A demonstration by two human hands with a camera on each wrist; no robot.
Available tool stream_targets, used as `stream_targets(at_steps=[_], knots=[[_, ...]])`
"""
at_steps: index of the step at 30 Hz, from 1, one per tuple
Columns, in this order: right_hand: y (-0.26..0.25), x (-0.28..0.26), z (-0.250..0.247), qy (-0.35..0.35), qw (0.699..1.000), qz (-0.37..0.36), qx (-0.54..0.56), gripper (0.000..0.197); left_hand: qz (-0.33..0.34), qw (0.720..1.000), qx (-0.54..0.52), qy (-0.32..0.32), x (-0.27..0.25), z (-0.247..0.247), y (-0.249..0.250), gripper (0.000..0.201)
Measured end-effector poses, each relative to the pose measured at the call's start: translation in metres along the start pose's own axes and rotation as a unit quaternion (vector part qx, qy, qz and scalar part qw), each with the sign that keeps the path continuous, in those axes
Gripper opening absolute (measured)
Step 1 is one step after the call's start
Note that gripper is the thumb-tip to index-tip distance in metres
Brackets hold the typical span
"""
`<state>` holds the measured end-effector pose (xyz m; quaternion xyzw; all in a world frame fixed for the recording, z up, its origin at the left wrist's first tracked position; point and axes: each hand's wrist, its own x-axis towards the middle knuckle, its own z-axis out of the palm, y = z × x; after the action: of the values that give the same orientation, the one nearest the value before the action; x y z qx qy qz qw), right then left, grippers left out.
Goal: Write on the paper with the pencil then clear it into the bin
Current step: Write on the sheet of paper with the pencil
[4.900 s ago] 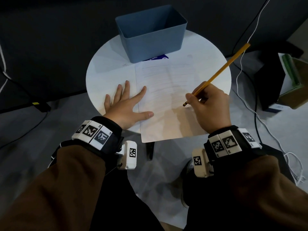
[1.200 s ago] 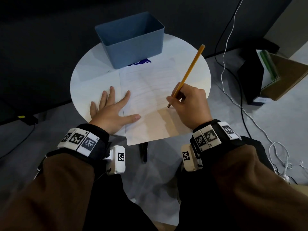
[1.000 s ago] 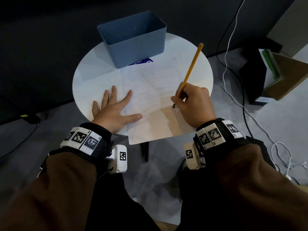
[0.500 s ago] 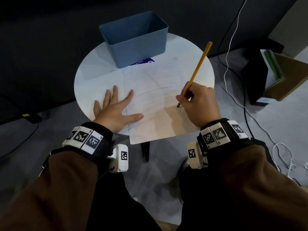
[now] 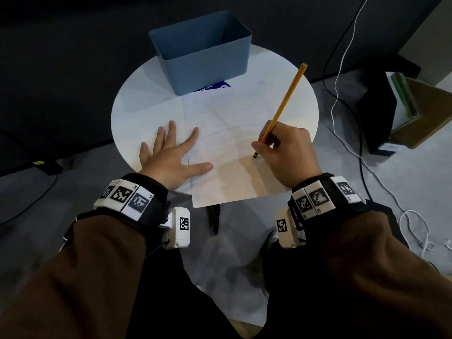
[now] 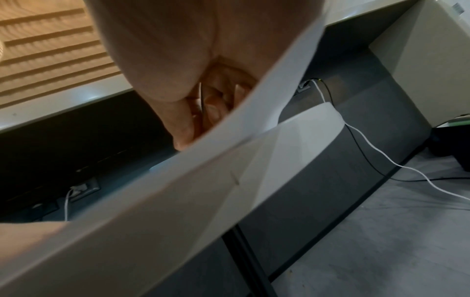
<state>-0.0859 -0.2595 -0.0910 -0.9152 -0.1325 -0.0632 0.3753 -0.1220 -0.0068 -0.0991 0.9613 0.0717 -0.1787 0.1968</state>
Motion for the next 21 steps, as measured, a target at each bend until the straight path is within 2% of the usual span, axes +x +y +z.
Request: stream_targets(at_steps=[3, 8, 14, 21], knots=[[0.002, 0.001, -0.001, -0.001, 1.000, 0.005, -0.008, 0.015, -0.001, 1.000, 0.000, 0.001, 0.000, 0.000, 0.000, 0.088], [0.011, 0.005, -0.011, 0.036, 0.999, 0.017, -0.026, 0.015, 0.000, 1.000, 0.002, -0.001, 0.001, 0.000, 0.000, 0.088], [0.001, 0.000, 0.001, 0.009, 1.000, 0.001, 0.000, 0.015, 0.001, 1.000, -0.004, 0.001, -0.001, -0.001, 0.001, 0.088], [0.015, 0.006, -0.016, 0.054, 0.998, 0.024, -0.021, 0.014, 0.001, 1.000, -0.008, 0.003, -0.001, 0.000, 0.000, 0.088]])
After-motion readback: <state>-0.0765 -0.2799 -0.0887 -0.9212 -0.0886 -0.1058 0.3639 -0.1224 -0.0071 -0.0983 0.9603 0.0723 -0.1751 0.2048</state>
